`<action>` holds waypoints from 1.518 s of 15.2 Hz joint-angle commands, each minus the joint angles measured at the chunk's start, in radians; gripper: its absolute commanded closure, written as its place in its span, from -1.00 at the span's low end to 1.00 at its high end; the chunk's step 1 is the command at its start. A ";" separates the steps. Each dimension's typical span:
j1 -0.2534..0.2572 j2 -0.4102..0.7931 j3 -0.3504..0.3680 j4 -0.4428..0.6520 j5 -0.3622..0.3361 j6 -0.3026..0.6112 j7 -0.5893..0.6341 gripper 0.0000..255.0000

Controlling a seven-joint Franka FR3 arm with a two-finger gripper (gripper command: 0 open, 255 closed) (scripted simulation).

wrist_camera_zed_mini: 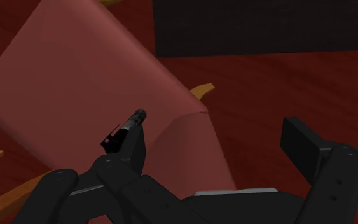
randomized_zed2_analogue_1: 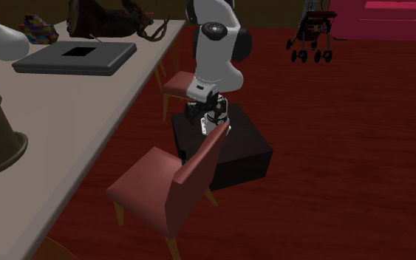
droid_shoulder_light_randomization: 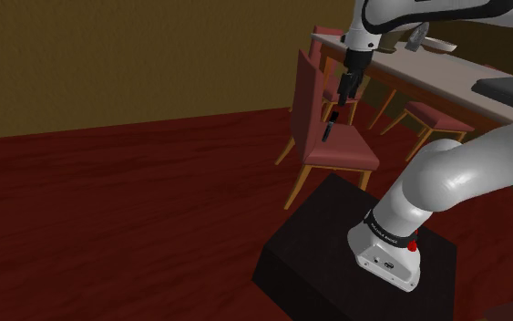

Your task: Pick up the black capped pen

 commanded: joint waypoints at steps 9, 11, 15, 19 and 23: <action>0.001 0.319 -0.243 0.104 0.043 0.241 -0.293 -1.00; 0.001 0.331 -0.248 0.086 0.045 0.270 -0.295 -1.00; 0.002 0.358 -0.258 0.053 0.050 0.329 -0.299 -1.00; 0.002 0.369 -0.262 0.040 0.052 0.352 -0.302 1.00; 0.001 0.368 -0.262 0.039 0.051 0.353 -0.302 1.00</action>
